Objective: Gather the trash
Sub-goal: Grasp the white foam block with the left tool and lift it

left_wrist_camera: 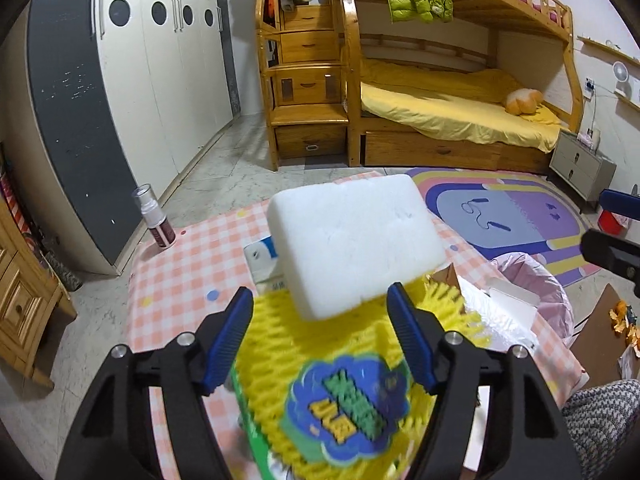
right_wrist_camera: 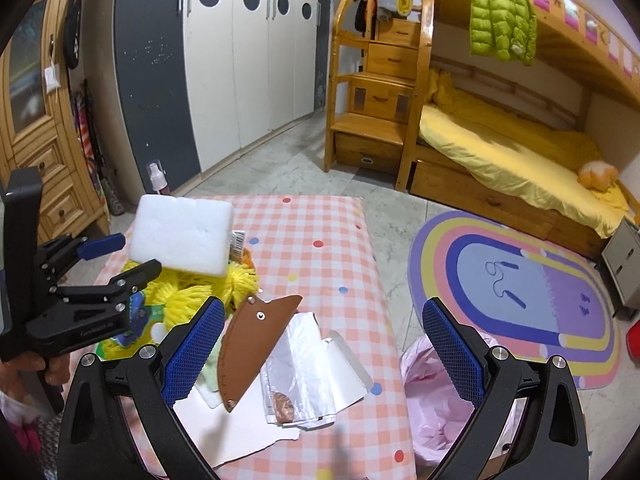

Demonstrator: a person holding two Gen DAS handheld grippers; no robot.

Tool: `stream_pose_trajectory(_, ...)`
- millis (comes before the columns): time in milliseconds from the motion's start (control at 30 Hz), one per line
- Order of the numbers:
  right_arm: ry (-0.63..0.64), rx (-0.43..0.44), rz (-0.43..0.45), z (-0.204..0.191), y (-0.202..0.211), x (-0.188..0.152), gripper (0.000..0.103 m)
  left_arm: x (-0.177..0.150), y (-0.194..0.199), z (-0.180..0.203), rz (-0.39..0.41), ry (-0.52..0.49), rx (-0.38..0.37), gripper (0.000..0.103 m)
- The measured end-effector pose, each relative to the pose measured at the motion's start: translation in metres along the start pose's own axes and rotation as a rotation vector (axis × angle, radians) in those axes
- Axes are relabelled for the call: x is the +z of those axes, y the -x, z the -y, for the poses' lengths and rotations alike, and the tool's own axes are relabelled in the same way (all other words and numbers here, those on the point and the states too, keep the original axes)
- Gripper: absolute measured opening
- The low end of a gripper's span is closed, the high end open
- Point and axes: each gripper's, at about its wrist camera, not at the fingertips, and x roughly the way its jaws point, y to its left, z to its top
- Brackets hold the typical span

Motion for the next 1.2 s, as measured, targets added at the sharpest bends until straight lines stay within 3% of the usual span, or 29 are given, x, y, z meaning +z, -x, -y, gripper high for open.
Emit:
stream_pose_trajectory(67, -0.002, 0.001, -0.002, 0.002, -0.001, 0.001, 0.098, 0.002, -0.004, 0.003, -0.016, -0.015, -0.023, 0.053)
stream_pose_trajectory(267, -0.003, -0.003, -0.008, 0.004, 0.002, -0.001, 0.098, 0.003, -0.007, 0.004, -0.037, -0.025, -0.084, 0.038)
stream_pose_trajectory(467, -0.030, 0.002, 0.023, 0.004, 0.015, -0.004, 0.098, 0.006, 0.024, 0.005, 0.022, -0.005, -0.059, 0.035)
stream_pose_trajectory(633, -0.036, 0.014, 0.056, -0.003, 0.029, -0.016, 0.097, -0.001, 0.080, 0.000, 0.111, 0.039, 0.012, 0.035)
stream_pose_trajectory(900, 0.004, 0.146, -0.019, -0.030, 0.012, -0.043, 0.091, -0.047, 0.106, -0.014, 0.099, 0.161, 0.142, 0.035)
stream_pose_trajectory(967, 0.037, 0.159, -0.034, -0.039, 0.006, -0.049, 0.080, -0.057, 0.105, -0.019, 0.084, 0.196, 0.143, 0.035)
stream_pose_trajectory(1000, 0.056, 0.151, -0.055, -0.045, -0.002, -0.051, 0.059, -0.059, 0.105, -0.019, 0.082, 0.203, 0.145, 0.035)
stream_pose_trajectory(1033, 0.056, 0.154, -0.069, -0.048, -0.007, -0.053, 0.055, -0.060, 0.103, -0.019, 0.077, 0.207, 0.142, 0.035)
stream_pose_trajectory(1200, 0.046, 0.171, -0.119, -0.056, -0.035, -0.057, 0.058, -0.055, 0.096, -0.019, 0.076, 0.191, 0.139, 0.035)
